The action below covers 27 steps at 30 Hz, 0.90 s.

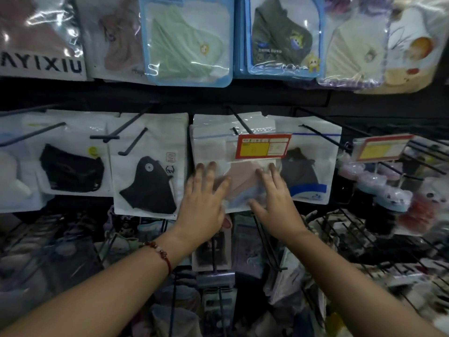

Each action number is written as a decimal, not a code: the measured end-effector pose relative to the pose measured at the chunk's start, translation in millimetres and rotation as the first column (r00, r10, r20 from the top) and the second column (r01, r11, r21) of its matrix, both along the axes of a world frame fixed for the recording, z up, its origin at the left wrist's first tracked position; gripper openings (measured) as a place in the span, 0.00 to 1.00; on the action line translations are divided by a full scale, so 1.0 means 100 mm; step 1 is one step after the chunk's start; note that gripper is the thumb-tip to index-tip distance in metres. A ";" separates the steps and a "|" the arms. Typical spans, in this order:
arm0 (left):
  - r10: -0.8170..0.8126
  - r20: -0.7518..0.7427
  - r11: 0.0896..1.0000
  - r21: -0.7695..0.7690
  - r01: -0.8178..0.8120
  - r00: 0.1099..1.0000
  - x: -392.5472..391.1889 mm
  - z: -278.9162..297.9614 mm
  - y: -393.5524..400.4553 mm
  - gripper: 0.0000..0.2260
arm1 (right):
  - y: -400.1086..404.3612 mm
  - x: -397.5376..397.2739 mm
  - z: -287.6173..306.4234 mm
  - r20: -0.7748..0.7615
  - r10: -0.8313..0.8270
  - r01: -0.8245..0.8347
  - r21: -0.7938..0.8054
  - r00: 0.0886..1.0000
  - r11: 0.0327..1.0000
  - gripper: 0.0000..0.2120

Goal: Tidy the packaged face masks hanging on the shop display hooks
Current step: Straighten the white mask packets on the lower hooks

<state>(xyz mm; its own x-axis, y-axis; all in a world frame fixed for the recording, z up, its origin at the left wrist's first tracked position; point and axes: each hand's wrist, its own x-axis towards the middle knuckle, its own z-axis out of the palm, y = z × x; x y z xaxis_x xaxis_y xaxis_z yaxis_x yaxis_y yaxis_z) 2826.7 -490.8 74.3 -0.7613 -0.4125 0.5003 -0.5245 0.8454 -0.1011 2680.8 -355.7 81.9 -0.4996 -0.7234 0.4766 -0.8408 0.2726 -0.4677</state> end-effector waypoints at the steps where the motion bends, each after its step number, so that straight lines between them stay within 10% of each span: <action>1: 0.011 -0.004 1.000 0.013 -0.011 1.000 0.02 -0.02 0.00 0.33 | 0.01 0.01 -0.04 0.019 0.015 -0.015 -0.020 1.000 1.000 0.36; 12: -0.024 -0.271 0.939 0.325 0.114 0.962 0.25 -0.27 0.29 0.35 | 0.04 0.16 -0.18 0.225 0.076 -0.030 -0.203 0.971 0.979 0.39; 27: 0.391 -0.619 0.462 0.772 0.436 0.682 0.04 -0.33 0.34 0.36 | 0.01 0.29 -0.22 0.410 0.097 0.019 -0.269 0.907 0.963 0.43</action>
<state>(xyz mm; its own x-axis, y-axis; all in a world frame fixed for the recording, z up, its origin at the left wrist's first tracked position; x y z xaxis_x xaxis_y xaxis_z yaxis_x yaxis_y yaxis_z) 2830.7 -456.7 41.6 -0.4046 -0.8865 0.2244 -0.0483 0.2658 0.9628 2709.8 -354.4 59.8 -0.6675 -0.6247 0.4052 -0.5605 0.0633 -0.8257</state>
